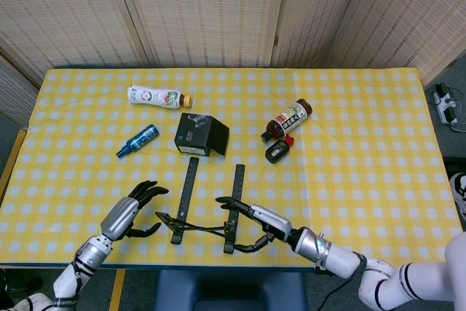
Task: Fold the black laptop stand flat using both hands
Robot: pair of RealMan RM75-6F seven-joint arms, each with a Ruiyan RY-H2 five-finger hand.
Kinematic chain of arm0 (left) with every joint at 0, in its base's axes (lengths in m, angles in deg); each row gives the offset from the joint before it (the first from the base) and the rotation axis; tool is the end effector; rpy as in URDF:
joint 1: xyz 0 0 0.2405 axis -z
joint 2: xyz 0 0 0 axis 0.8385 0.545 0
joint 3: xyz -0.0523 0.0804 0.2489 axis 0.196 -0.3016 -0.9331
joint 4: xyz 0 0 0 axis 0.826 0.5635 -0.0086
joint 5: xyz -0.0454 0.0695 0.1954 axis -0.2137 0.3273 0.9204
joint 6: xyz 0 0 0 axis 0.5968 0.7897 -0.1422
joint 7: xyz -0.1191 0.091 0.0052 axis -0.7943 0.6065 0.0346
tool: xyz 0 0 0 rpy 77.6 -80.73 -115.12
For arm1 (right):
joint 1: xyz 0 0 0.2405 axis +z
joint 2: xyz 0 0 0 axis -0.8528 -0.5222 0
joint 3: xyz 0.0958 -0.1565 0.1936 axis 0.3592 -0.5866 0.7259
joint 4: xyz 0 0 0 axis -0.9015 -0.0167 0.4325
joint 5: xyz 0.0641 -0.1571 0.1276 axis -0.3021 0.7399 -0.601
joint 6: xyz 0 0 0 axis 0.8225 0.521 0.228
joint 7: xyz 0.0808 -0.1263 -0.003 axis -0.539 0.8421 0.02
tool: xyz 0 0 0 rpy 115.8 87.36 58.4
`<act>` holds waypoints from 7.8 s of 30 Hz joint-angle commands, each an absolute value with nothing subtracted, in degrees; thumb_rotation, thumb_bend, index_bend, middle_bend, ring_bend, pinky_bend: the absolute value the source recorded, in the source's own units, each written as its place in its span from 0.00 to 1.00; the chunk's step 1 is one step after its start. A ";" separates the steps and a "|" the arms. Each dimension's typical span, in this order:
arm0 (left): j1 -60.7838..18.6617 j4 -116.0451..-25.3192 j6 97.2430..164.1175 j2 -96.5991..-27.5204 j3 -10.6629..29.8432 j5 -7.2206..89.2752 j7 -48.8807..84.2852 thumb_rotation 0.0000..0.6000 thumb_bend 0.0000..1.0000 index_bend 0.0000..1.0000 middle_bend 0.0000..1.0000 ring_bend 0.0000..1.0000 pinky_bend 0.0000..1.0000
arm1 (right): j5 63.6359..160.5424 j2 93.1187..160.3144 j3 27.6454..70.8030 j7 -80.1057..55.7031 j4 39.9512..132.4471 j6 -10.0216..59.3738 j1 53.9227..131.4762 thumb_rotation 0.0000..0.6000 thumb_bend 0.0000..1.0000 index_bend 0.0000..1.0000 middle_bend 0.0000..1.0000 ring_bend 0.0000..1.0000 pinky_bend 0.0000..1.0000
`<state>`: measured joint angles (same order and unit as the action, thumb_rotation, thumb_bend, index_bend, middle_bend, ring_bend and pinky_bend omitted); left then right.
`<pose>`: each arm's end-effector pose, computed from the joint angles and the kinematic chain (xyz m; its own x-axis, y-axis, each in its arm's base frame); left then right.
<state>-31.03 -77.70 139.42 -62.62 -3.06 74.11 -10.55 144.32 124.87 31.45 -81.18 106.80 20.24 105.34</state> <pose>-0.2426 0.2548 0.0112 -0.0103 0.4071 0.9133 0.9235 -0.3464 0.1648 -0.1208 -0.2607 -0.0223 -0.4202 -0.8519 0.3127 -0.6882 0.0746 -0.7217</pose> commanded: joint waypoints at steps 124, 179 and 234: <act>-12.56 -39.46 126.44 -85.06 1.69 70.43 -2.16 1.00 0.18 0.00 0.00 0.00 0.00 | 152.94 153.72 36.94 4.34 66.74 25.31 102.93 1.00 0.33 0.54 0.73 0.82 0.83; -20.00 -61.88 134.00 -66.85 4.62 66.87 -1.72 1.00 0.18 0.00 0.00 0.00 0.00 | 123.58 139.27 46.73 20.50 91.21 -15.25 126.06 1.00 0.33 0.00 0.00 0.00 0.00; -22.17 -60.33 131.62 -66.48 4.65 66.19 -4.45 1.00 0.18 0.00 0.00 0.00 0.00 | 120.05 143.96 44.10 9.42 78.67 -21.01 137.71 1.00 0.18 0.00 0.00 0.00 0.00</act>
